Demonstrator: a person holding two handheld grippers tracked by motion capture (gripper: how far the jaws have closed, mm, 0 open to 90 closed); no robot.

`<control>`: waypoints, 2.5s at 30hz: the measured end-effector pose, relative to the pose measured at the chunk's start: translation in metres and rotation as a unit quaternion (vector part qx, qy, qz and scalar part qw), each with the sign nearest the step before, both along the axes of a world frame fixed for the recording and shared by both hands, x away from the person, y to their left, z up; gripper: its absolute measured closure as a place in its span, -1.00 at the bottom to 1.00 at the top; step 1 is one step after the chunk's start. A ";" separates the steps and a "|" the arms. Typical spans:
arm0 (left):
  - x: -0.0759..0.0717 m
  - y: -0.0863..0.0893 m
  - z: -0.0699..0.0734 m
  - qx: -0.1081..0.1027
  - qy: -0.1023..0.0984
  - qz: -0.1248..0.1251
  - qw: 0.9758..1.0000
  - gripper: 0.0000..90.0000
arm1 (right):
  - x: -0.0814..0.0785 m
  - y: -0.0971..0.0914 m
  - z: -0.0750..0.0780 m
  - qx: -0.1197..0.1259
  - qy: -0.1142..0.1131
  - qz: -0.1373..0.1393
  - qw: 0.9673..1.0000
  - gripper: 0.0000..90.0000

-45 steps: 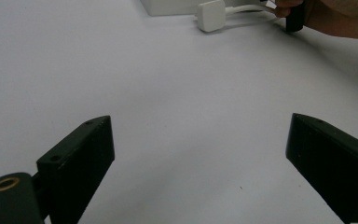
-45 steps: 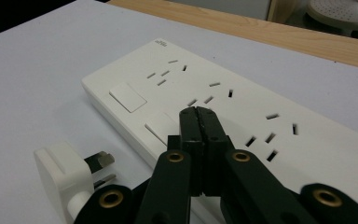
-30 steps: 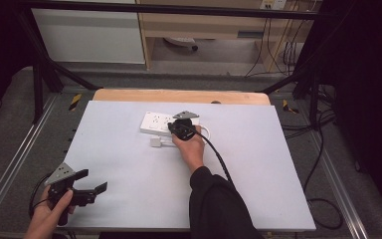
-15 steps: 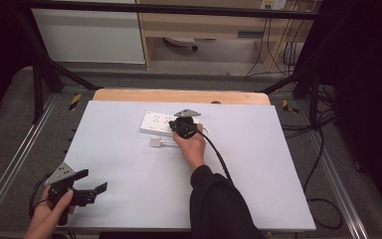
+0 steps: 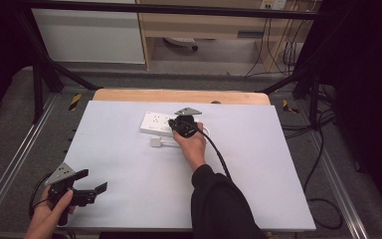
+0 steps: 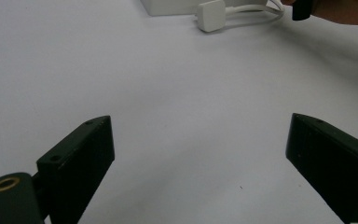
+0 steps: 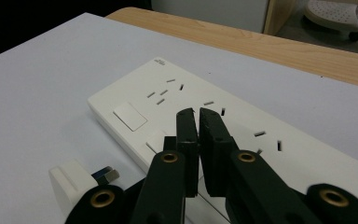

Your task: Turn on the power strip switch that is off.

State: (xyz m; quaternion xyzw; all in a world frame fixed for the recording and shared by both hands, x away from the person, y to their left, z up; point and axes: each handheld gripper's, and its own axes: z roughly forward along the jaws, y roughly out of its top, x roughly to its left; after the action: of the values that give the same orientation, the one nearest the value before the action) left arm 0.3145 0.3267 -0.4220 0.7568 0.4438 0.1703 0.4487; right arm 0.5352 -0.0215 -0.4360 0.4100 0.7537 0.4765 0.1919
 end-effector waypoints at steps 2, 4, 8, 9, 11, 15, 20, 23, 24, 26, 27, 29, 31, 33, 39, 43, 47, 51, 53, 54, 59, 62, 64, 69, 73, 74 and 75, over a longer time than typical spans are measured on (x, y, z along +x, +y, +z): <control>0.000 0.000 0.000 0.000 0.000 0.000 1.000 -0.82 | 0.000 -0.001 0.001 0.002 0.002 0.001 1.000 0.88; 0.000 0.000 0.000 0.000 0.000 0.000 1.000 -0.82 | 0.000 -0.002 0.002 0.003 0.003 0.005 1.000 0.84; 0.000 0.000 0.000 0.001 0.000 0.000 1.000 -0.82 | -0.001 -0.003 0.006 0.007 0.006 0.006 1.000 0.72; 0.000 0.000 0.000 0.000 0.000 0.000 1.000 -0.82 | -0.002 -0.004 0.006 0.010 0.008 0.004 1.000 0.67; 0.000 0.000 0.000 0.001 0.000 0.000 1.000 -0.82 | -0.002 -0.005 0.008 0.016 0.013 0.004 1.000 0.56; 0.000 0.000 0.000 0.001 0.001 0.000 1.000 -0.82 | -0.005 -0.007 0.013 0.021 0.019 0.001 1.000 0.30; 0.000 0.000 0.000 0.002 0.001 0.000 1.000 -0.82 | -0.007 -0.010 0.018 0.042 0.041 -0.006 0.998 -0.10; 0.000 0.000 0.000 0.002 0.000 0.000 1.000 -0.82 | -0.008 -0.012 0.021 0.040 0.042 -0.006 0.998 -0.28; 0.000 0.000 0.000 0.002 0.000 0.000 1.000 -0.82 | -0.009 -0.013 0.022 0.040 0.043 -0.005 0.998 -0.32; 0.000 0.000 0.000 0.002 0.000 0.001 1.000 -0.82 | -0.009 -0.014 0.024 0.039 0.047 -0.005 0.998 -0.41; 0.000 0.000 0.000 0.002 0.000 0.001 1.000 -0.82 | -0.009 -0.015 0.025 0.039 0.048 -0.006 0.998 -0.46; 0.000 -0.001 0.000 0.002 0.001 0.001 1.000 -0.82 | -0.010 -0.016 0.027 0.036 0.049 -0.007 0.998 -0.56; 0.000 -0.001 0.000 0.002 0.001 0.001 1.000 -0.82 | -0.011 -0.017 0.030 0.034 0.050 -0.007 0.998 -0.64; 0.000 -0.001 0.000 0.003 0.000 0.001 1.000 -0.82 | -0.012 -0.019 0.033 0.032 0.049 -0.009 0.998 -0.74; 0.000 -0.001 0.000 0.002 0.001 0.000 1.000 -0.82 | -0.017 -0.026 0.041 0.032 0.059 -0.004 0.998 -0.92; 0.000 -0.001 0.000 0.003 0.000 0.000 1.000 -0.82 | -0.020 -0.031 0.047 0.020 0.054 -0.002 0.998 -0.92; 0.000 -0.001 0.000 0.004 0.001 0.000 1.000 -0.82 | -0.026 -0.037 0.052 0.008 0.045 0.001 0.999 -0.91; 0.000 -0.001 0.000 0.005 0.001 0.000 1.000 -0.82 | -0.031 -0.044 0.053 0.007 0.043 0.005 0.999 -0.89; 0.000 -0.001 0.000 0.005 0.001 0.000 1.000 -0.82 | -0.034 -0.049 0.054 0.010 0.042 0.007 0.999 -0.89; 0.000 -0.001 0.000 0.005 0.001 0.000 1.000 -0.82 | -0.035 -0.051 0.055 0.011 0.045 0.009 0.999 -0.89; 0.000 -0.002 -0.001 0.007 0.002 0.000 1.000 -0.82 | -0.045 -0.064 0.061 0.021 0.032 0.012 0.999 -0.86; 0.000 -0.004 -0.001 0.011 0.002 -0.003 1.000 -0.82 | -0.052 -0.074 0.065 0.026 0.027 0.010 0.999 -0.86; 0.000 -0.004 -0.001 0.012 0.001 -0.001 1.000 -0.82 | -0.056 -0.081 0.067 0.027 0.021 0.007 0.999 -0.85; 0.000 -0.003 -0.001 0.012 0.002 0.001 1.000 -0.82 | -0.067 -0.098 0.069 0.032 0.016 0.004 0.999 -0.85; 0.000 -0.003 -0.001 0.012 0.002 0.001 1.000 -0.83 | -0.076 -0.113 0.071 0.016 -0.001 -0.006 1.000 -0.84; 0.000 -0.003 -0.001 0.012 0.003 0.002 1.000 -0.82 | -0.078 -0.117 0.070 0.016 -0.001 -0.008 1.000 -0.84; 0.000 -0.003 -0.001 0.013 0.003 0.002 1.000 -0.83 | -0.081 -0.121 0.070 0.020 0.000 -0.009 1.000 -0.85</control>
State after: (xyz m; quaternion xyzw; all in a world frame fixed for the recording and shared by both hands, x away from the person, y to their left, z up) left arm 0.3148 0.3238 -0.4232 0.7621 0.4443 0.1745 0.4374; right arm 0.4547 -0.1428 -0.3664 0.4205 0.7403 0.4895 0.1882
